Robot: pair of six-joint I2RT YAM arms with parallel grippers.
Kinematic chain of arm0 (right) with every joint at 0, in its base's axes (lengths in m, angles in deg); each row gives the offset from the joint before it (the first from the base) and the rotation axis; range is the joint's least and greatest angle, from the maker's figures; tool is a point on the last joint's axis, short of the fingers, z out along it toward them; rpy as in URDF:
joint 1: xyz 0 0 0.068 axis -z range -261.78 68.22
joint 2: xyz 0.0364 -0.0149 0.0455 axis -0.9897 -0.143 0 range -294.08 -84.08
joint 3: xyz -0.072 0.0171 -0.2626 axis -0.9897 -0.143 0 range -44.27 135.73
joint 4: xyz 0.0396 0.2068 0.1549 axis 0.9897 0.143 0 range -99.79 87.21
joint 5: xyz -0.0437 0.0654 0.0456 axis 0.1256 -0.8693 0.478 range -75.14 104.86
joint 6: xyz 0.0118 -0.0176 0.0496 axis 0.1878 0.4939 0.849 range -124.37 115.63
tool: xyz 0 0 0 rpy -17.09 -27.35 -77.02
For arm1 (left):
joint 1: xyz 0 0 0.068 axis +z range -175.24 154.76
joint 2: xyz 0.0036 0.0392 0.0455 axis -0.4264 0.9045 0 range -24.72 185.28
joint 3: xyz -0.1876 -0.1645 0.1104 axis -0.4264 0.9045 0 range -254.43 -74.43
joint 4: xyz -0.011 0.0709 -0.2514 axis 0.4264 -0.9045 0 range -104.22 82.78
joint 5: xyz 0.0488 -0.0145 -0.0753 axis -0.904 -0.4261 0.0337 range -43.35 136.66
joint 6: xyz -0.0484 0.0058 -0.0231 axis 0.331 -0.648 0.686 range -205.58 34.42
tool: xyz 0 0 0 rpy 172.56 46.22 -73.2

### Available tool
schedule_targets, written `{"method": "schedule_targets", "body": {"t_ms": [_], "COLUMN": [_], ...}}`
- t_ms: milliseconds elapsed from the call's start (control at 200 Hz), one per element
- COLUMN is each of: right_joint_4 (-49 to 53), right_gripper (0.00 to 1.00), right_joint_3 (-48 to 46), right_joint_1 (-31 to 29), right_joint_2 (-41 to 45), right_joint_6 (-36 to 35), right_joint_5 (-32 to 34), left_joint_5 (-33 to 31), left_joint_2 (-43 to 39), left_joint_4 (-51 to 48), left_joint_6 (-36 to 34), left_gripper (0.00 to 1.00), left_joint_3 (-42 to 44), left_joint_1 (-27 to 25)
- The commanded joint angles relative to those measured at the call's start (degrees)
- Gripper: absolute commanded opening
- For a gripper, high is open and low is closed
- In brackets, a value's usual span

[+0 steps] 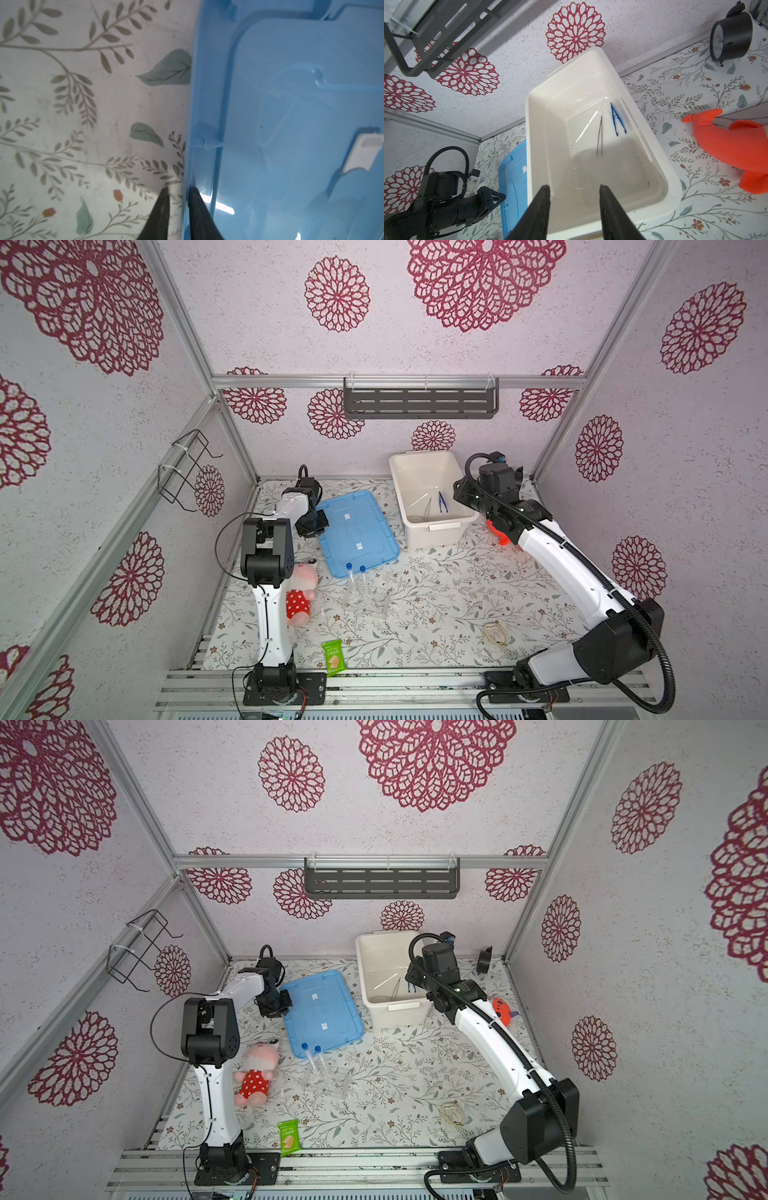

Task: Organize the chemistry lab equipment

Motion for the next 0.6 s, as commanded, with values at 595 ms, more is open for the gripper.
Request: {"method": "schedule_targets", "body": {"t_ms": [595], "right_joint_4": [3.86], "right_gripper": [0.48], "right_joint_3": [4.39], "right_joint_1": [-0.38], "right_joint_2": [0.30], "right_joint_6": [-4.35], "right_joint_5": [-0.14], "left_joint_5": [5.21], "left_joint_2": [-7.06], "left_joint_4": [0.51], "left_joint_6": [8.73], "left_gripper": [0.01], "left_joint_3": [-1.45], "left_joint_1": [3.81]}}
